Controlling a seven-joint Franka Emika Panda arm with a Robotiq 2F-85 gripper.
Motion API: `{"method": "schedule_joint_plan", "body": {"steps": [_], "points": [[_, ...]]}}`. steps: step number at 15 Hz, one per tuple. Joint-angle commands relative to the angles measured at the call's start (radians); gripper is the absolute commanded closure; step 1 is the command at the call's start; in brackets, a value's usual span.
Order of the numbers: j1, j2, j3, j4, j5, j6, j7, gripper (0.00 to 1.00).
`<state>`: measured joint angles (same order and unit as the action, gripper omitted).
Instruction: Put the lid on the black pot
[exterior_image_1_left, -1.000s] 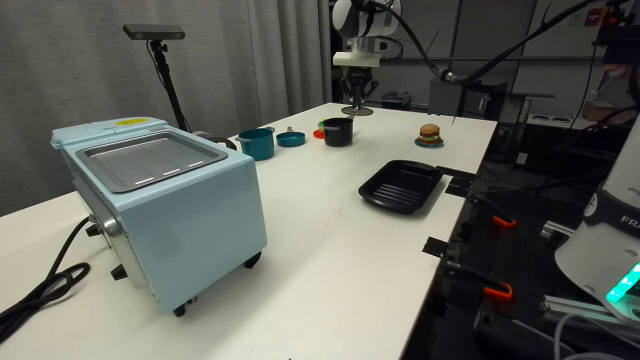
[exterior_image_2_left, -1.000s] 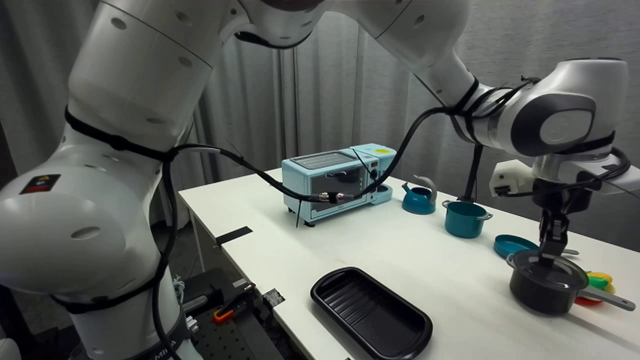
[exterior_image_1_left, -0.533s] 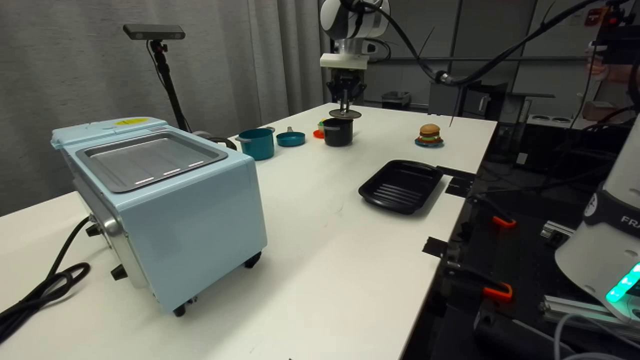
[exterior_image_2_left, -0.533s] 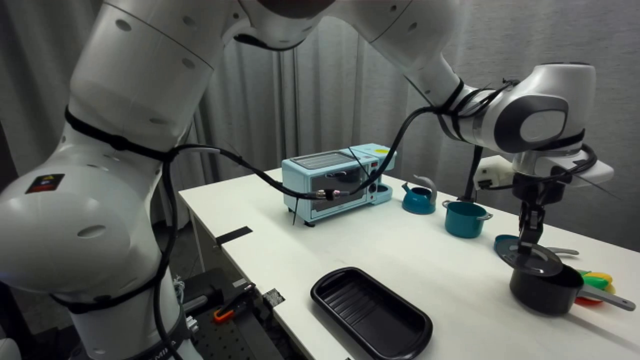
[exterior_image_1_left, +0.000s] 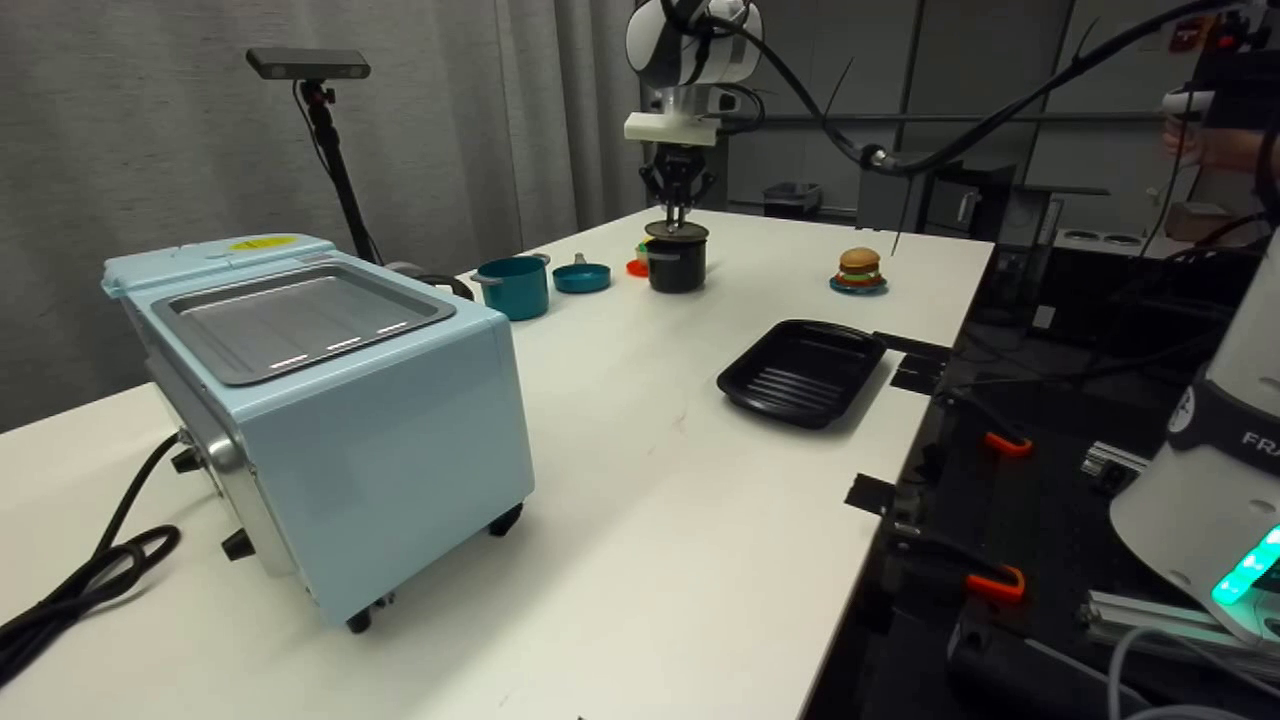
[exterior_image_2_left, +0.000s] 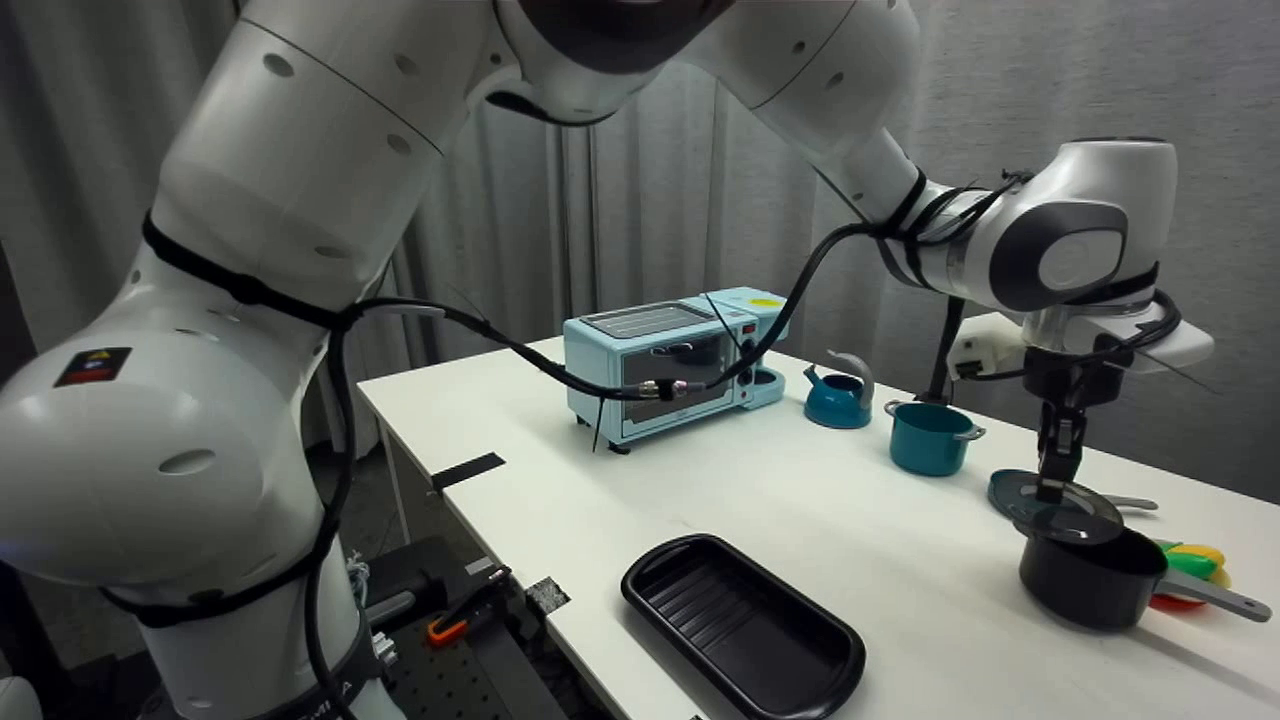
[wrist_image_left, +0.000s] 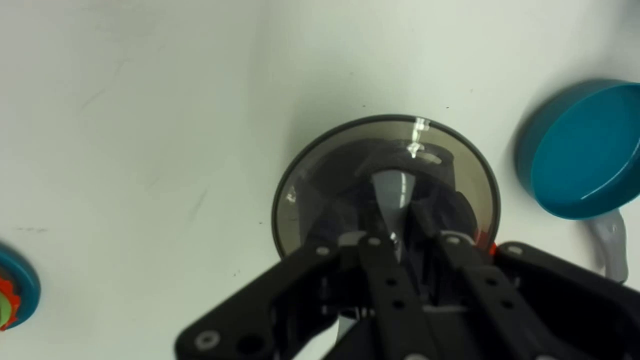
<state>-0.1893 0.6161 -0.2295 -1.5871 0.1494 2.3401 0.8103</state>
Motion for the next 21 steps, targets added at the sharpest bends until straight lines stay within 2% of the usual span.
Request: {"method": "schedule_joint_plan", "body": {"steps": [1,7,19,20,21], "points": [[-0.001,0.068,-0.003,0.096,0.016,-0.001,0.028,0.96],[-0.007,0.149,-0.011,0.198,0.008,-0.006,0.068,0.96],[-0.035,0.259,-0.039,0.330,-0.002,-0.032,0.112,0.96],[-0.036,0.261,-0.040,0.333,-0.004,-0.031,0.114,0.75],[-0.036,0.261,-0.040,0.331,-0.005,-0.029,0.114,0.64]]}}
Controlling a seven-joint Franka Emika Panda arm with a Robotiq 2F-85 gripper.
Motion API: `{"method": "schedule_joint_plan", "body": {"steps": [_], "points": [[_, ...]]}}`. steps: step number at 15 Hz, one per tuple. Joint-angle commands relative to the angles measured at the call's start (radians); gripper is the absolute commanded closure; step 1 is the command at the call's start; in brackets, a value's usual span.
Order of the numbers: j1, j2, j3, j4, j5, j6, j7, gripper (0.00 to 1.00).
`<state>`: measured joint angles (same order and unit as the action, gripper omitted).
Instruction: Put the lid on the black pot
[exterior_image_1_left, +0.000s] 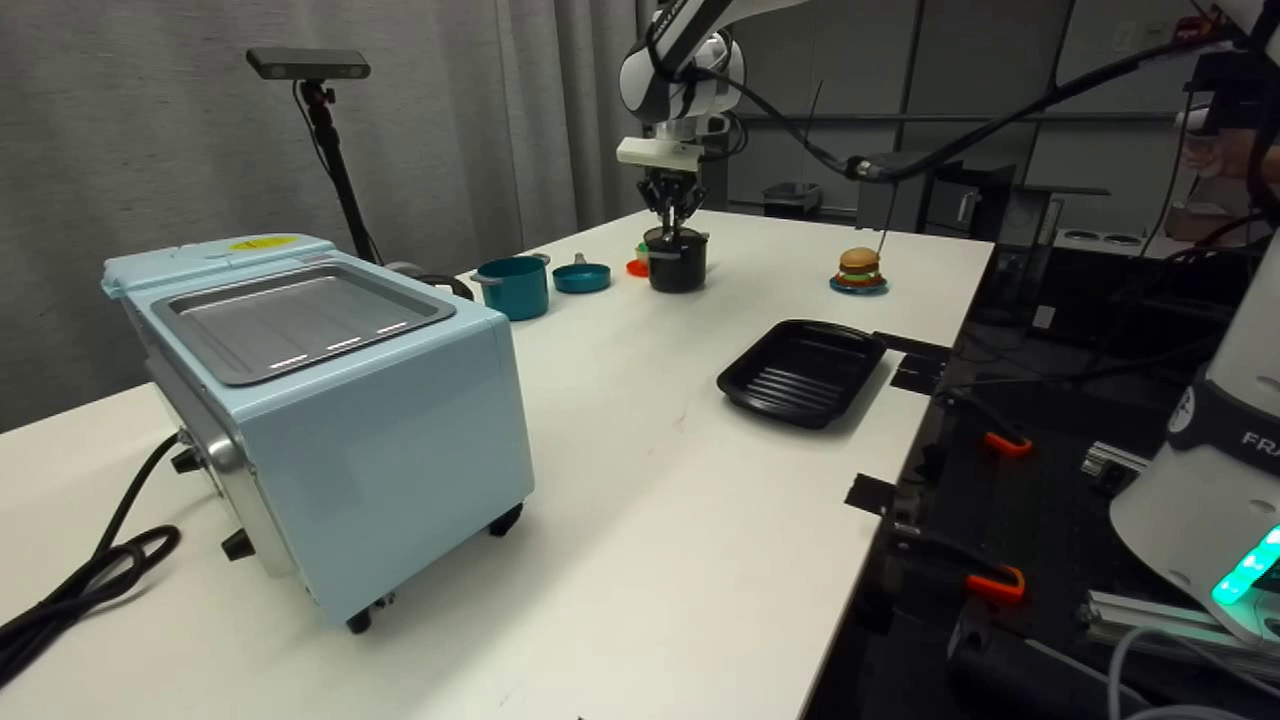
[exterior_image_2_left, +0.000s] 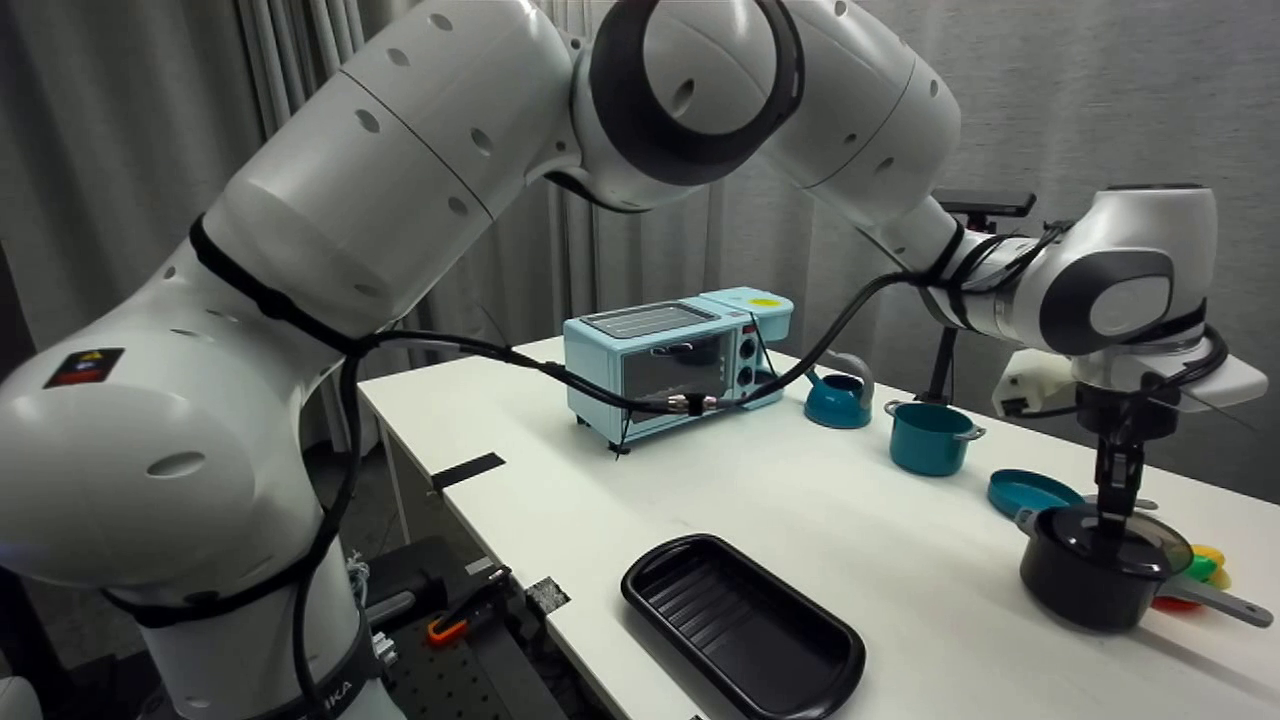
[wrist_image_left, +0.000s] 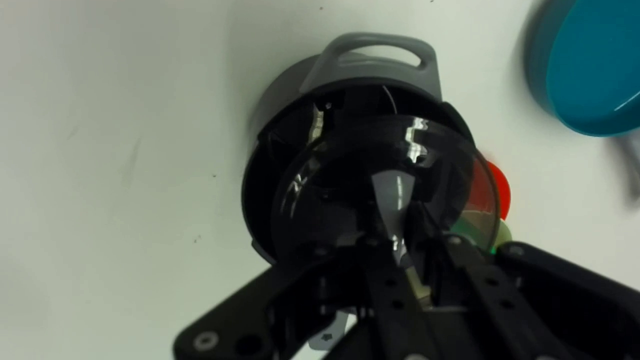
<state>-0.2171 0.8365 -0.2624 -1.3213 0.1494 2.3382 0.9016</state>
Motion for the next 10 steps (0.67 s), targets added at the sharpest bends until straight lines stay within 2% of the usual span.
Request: {"method": "schedule_joint_plan", "body": {"steps": [1,2,3,4,5,10], "points": [[-0.009,0.042,-0.007,0.067,-0.005,-0.027,0.025,0.89],[-0.008,0.041,-0.008,0.067,-0.004,-0.030,0.028,0.90],[-0.007,0.039,-0.009,0.065,-0.006,-0.032,0.029,0.47],[-0.006,0.034,-0.008,0.060,-0.005,-0.030,0.027,0.51],[-0.007,0.033,-0.007,0.060,-0.005,-0.031,0.026,0.50],[-0.013,0.019,-0.003,0.057,0.000,-0.065,0.019,0.15]]}}
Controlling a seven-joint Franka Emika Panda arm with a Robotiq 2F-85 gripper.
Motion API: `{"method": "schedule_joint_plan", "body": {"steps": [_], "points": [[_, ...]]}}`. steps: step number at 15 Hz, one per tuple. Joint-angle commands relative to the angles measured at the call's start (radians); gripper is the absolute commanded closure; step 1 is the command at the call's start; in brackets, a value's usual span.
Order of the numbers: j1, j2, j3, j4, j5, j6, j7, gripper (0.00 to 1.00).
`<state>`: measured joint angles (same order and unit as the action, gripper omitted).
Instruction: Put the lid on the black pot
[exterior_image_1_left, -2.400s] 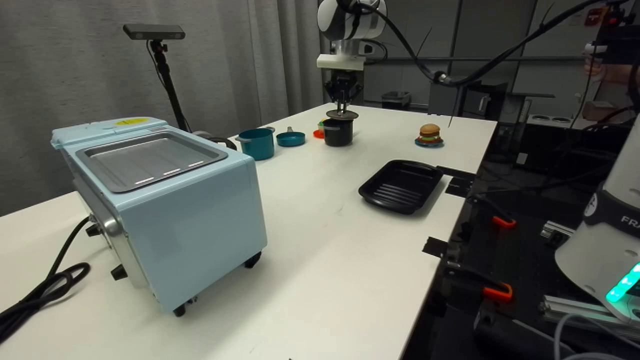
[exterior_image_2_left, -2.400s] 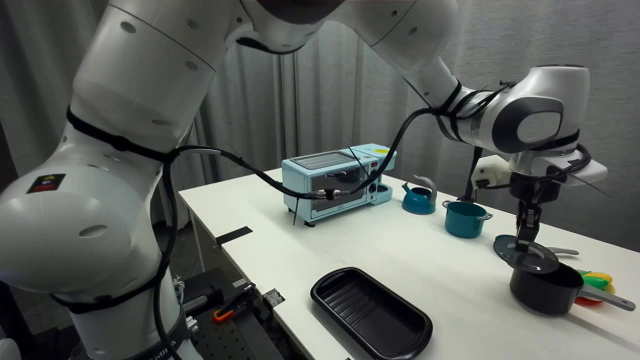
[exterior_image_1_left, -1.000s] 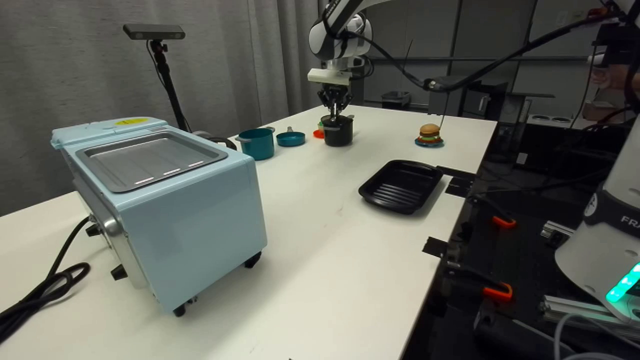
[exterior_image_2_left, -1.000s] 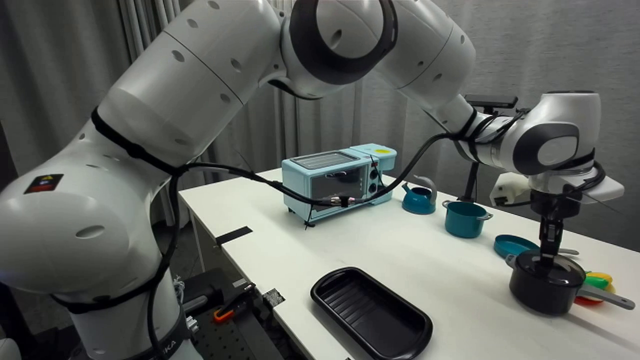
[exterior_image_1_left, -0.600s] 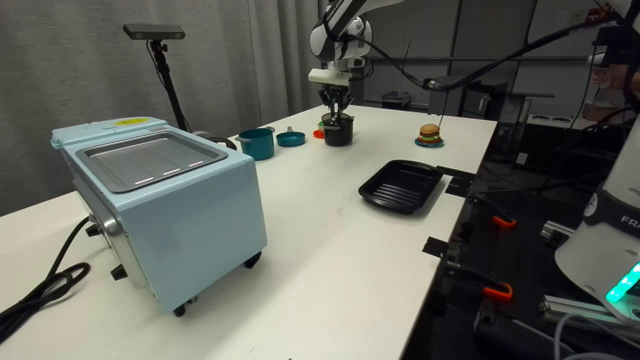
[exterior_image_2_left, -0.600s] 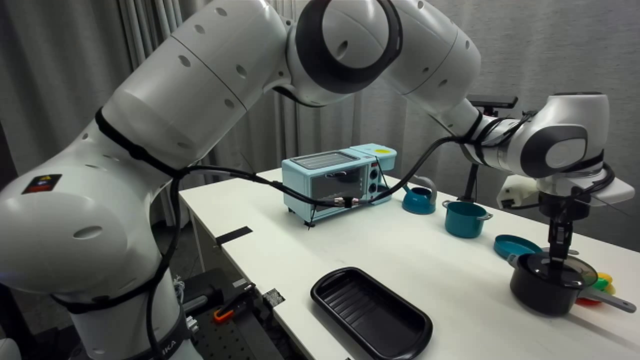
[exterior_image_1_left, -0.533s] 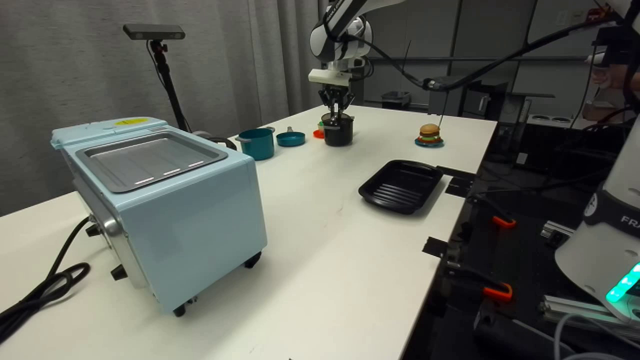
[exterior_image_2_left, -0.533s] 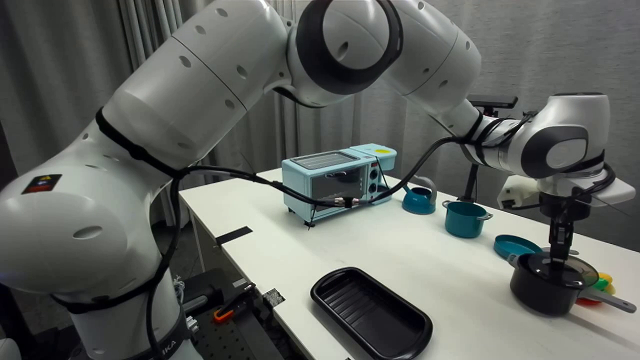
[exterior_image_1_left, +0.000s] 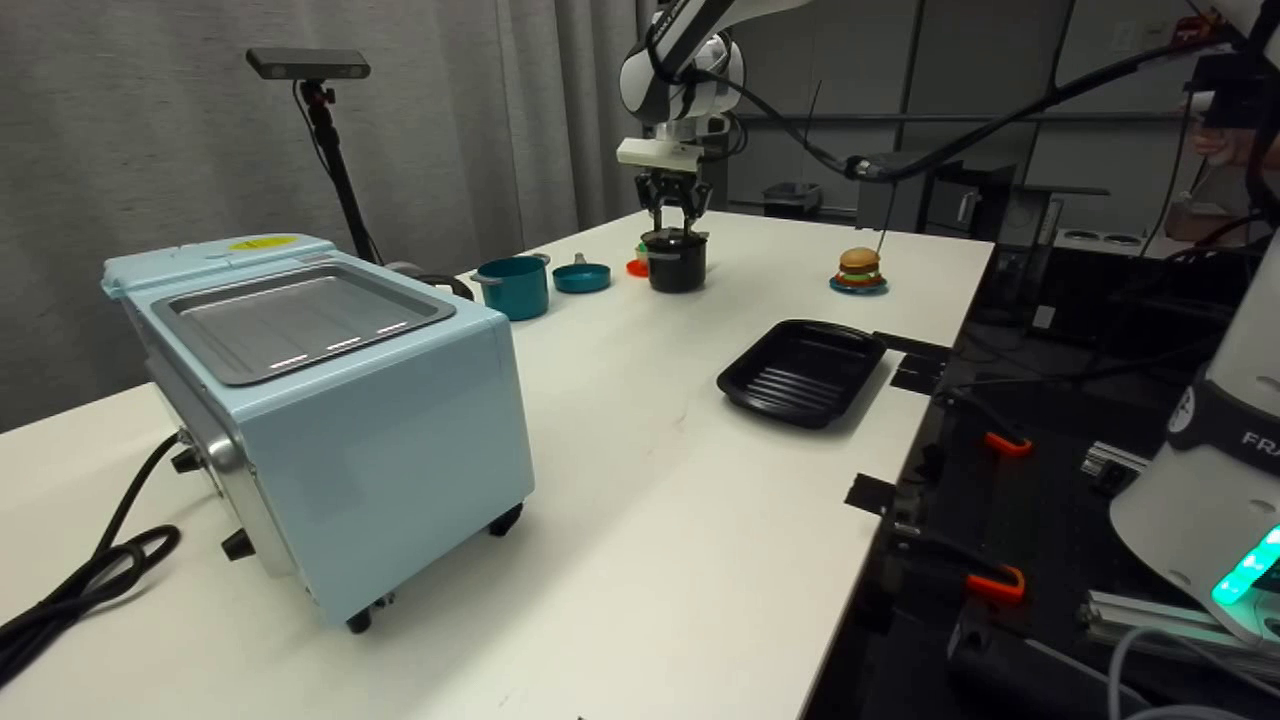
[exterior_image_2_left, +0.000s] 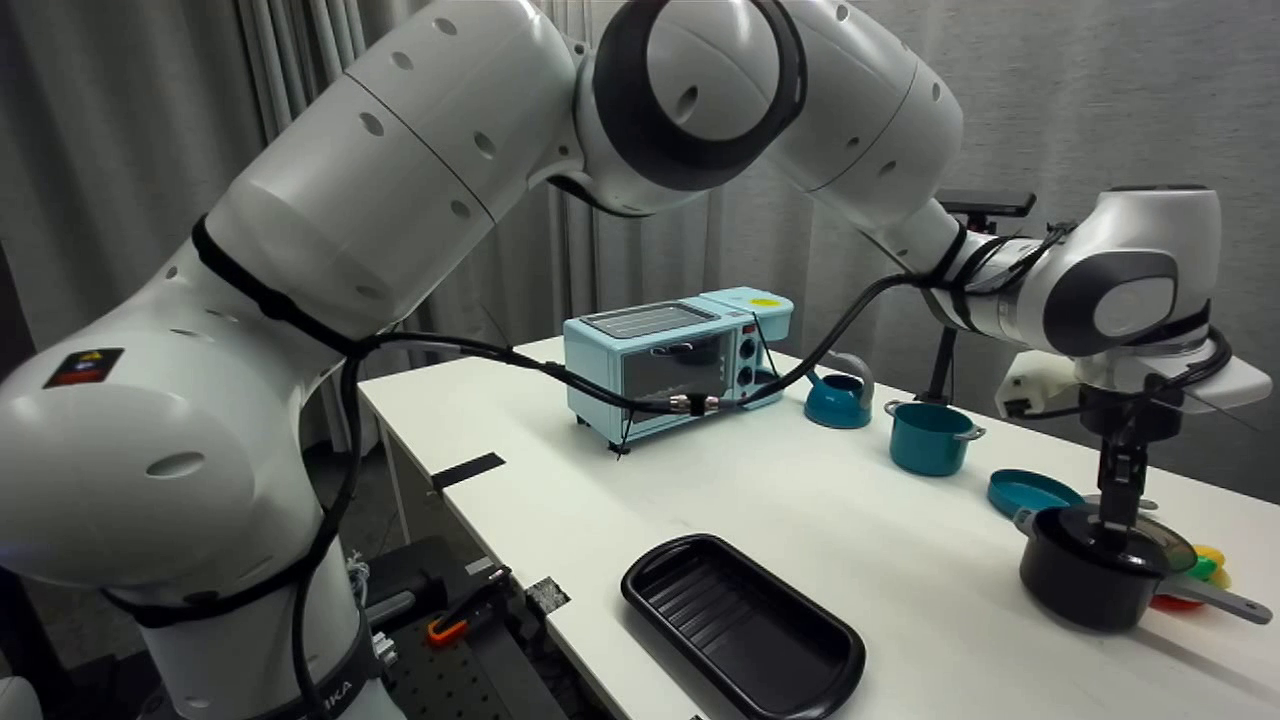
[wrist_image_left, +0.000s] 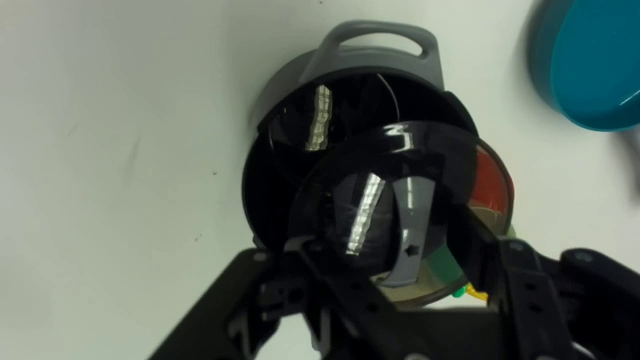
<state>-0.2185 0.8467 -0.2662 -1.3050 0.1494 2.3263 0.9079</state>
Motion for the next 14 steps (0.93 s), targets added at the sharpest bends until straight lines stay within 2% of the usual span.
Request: {"method": "schedule_joint_plan", "body": {"steps": [1,3,14], "points": [[-0.013,0.005,0.003,0.038,0.001,-0.061,0.009,0.06],[-0.016,-0.004,0.005,0.030,0.003,-0.078,0.005,0.00],[-0.049,0.024,0.005,0.082,0.000,-0.156,-0.005,0.00]]}}
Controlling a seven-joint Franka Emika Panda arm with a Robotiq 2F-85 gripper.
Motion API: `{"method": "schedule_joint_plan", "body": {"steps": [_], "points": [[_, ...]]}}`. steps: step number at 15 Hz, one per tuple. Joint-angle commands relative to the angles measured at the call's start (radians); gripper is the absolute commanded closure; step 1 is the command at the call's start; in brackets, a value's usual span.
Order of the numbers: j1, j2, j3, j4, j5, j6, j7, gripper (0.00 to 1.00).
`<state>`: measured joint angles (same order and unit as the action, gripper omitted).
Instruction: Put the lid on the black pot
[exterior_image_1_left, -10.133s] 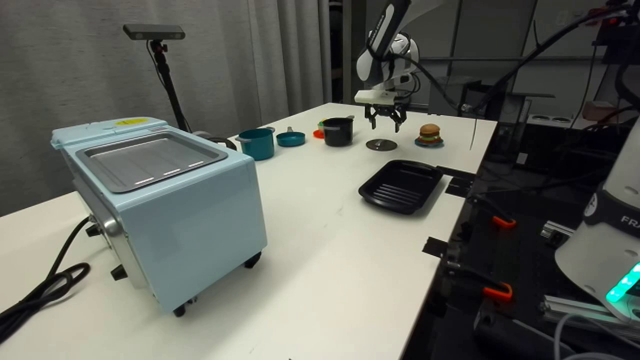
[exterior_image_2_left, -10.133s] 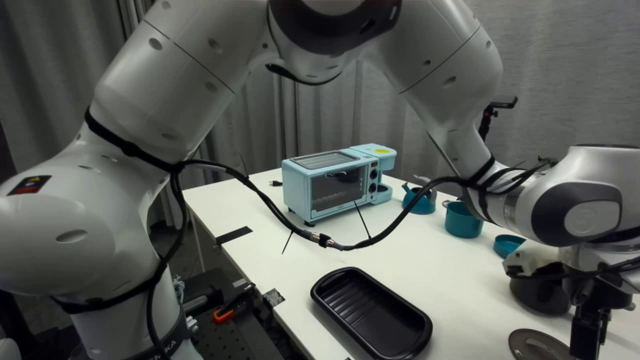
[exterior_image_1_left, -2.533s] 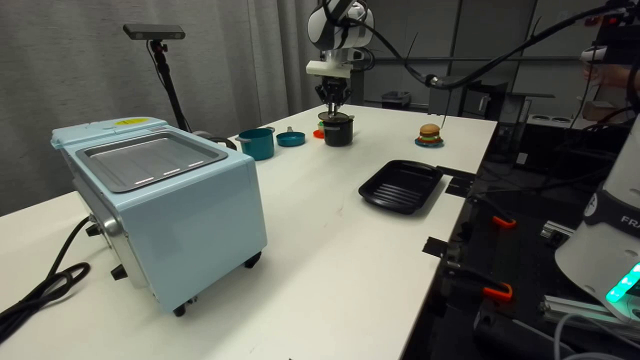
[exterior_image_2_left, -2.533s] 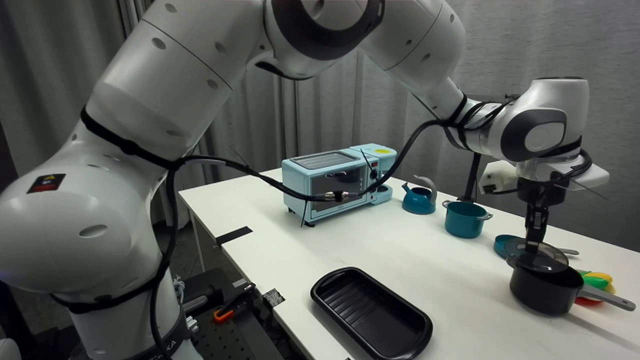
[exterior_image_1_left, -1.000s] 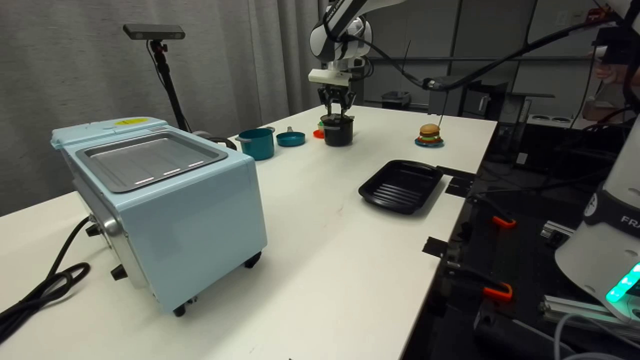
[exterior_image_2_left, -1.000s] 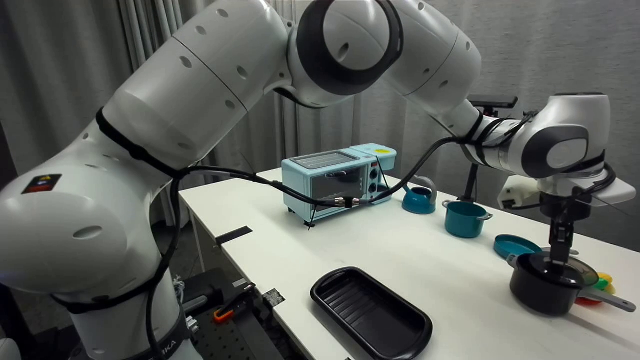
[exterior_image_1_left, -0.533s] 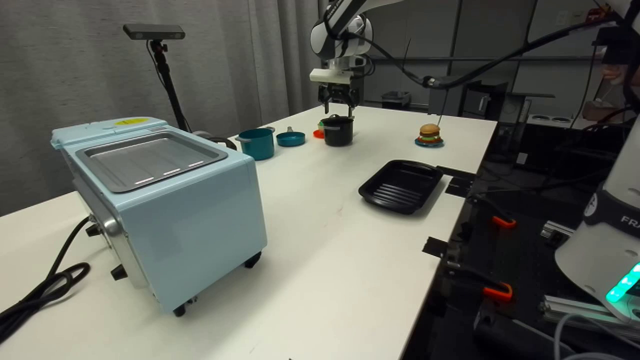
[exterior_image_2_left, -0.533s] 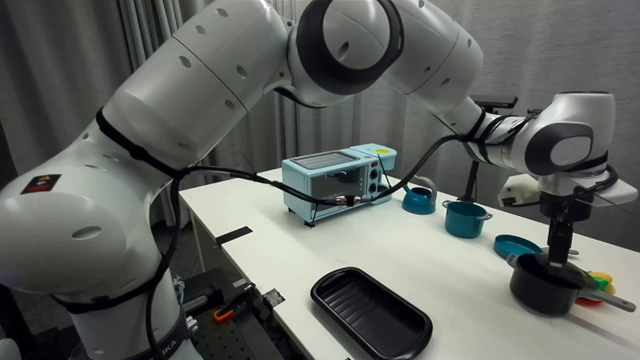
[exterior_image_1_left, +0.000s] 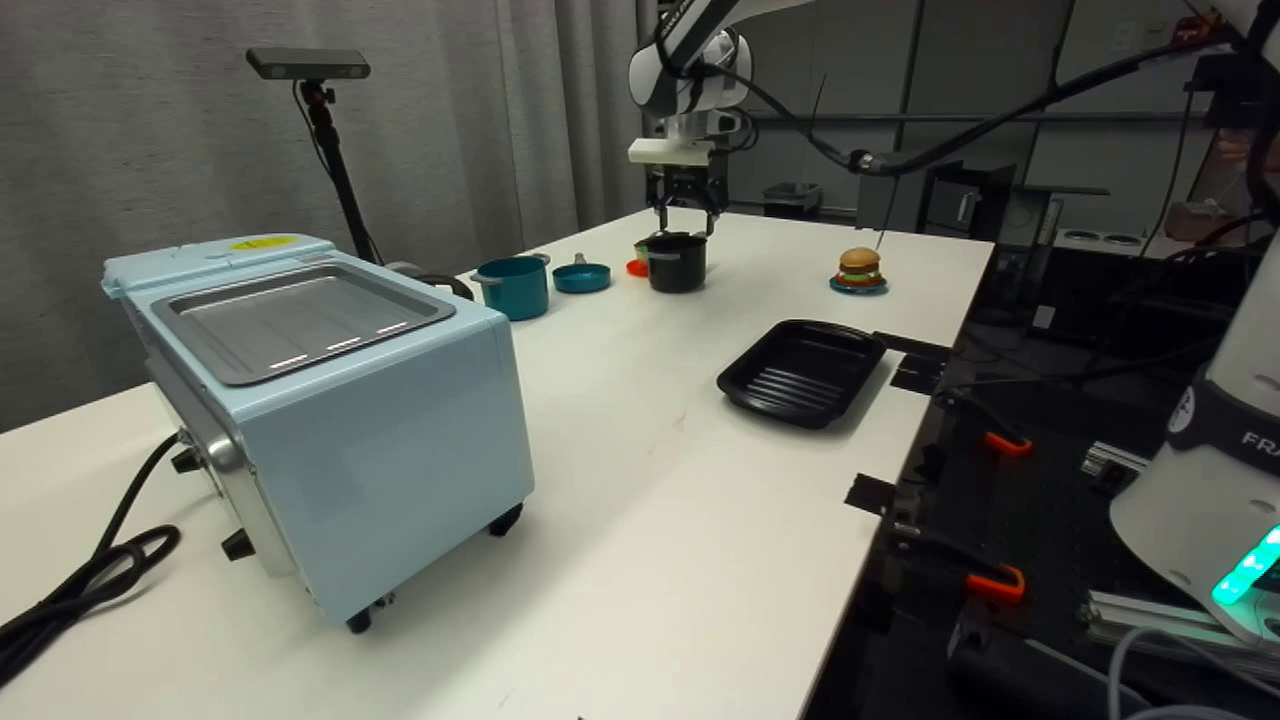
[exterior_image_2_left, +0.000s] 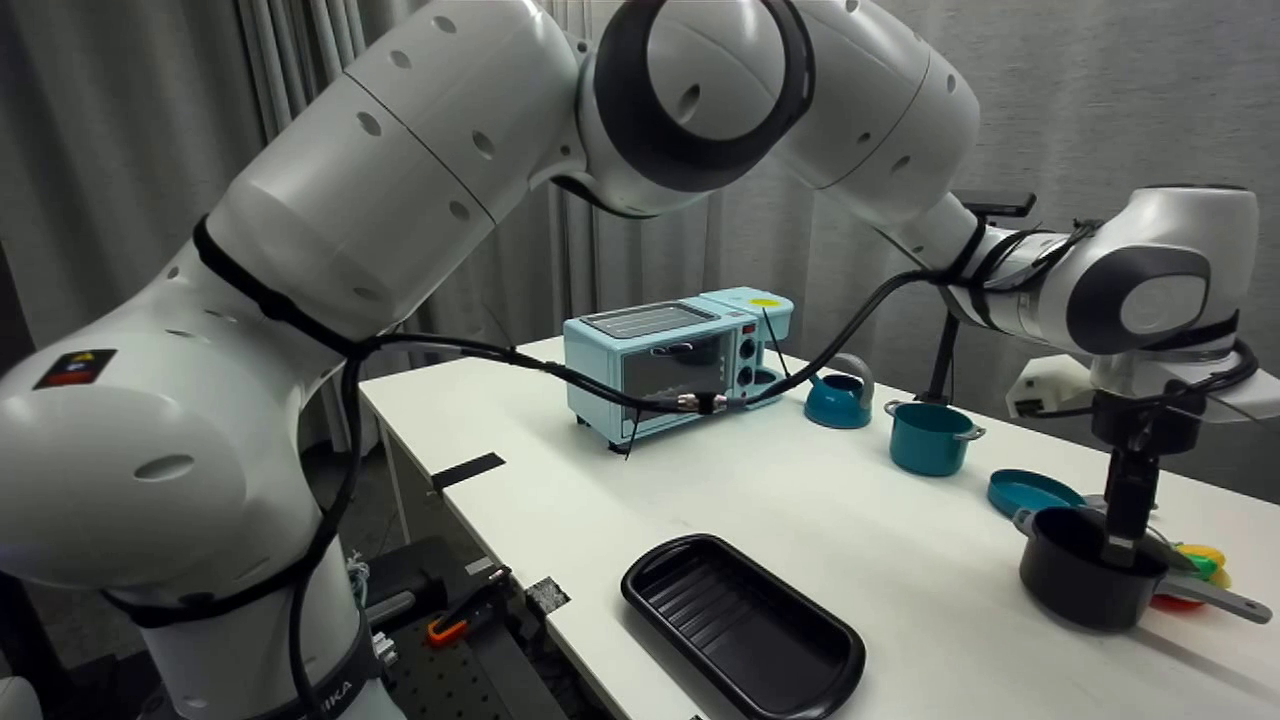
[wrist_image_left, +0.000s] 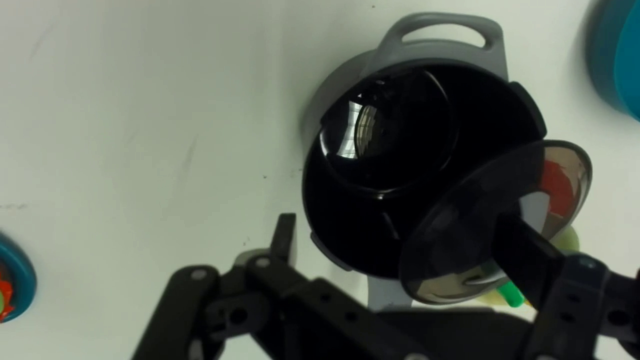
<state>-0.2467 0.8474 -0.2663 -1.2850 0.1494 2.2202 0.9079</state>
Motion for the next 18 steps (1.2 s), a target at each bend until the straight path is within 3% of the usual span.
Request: {"method": "schedule_joint_plan", "body": {"steps": [1,9,18], "points": [[-0.023,0.020,0.006,0.064,0.001,-0.055,-0.008,0.00],[-0.056,-0.031,0.008,0.089,-0.002,-0.142,-0.062,0.00],[-0.107,-0.162,0.004,-0.006,0.010,-0.154,-0.176,0.00]]}}
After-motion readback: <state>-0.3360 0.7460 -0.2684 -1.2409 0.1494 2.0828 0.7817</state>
